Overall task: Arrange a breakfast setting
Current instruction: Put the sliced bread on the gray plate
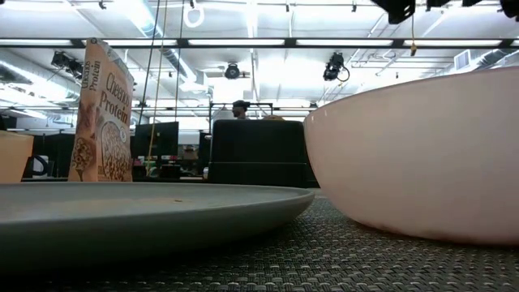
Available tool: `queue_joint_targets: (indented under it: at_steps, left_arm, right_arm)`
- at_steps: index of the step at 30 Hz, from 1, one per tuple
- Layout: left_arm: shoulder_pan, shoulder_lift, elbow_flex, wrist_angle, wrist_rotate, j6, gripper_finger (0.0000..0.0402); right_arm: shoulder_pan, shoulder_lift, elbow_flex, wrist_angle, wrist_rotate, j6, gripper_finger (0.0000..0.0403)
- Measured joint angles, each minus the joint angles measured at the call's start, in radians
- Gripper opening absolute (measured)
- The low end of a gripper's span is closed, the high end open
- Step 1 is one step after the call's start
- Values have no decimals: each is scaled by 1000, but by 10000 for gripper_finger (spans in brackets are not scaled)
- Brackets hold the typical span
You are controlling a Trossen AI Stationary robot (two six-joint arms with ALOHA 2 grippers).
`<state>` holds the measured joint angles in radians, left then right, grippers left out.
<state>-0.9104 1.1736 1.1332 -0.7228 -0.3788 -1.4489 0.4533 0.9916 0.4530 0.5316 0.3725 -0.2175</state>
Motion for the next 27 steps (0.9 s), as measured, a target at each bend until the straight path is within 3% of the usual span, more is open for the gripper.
queue_joint_targets:
  at_steps: [5, 12, 22, 27]
  left_arm:
    - [0, 31, 0, -44, 82, -235, 157]
    - [0, 103, 0, -29, 242, -414, 157]
    - [0, 171, 0, -33, 419, -595, 157]
    - [0, 176, -1, -85, 429, -604, 157]
  right_arm:
    - [-22, 38, 0, 0, 0, -4, 317]
    - [-31, 62, 0, 20, 0, -47, 317]
    - [-32, 62, 0, 33, 0, -110, 317]
    - [-32, 62, 0, 30, 0, -135, 316]
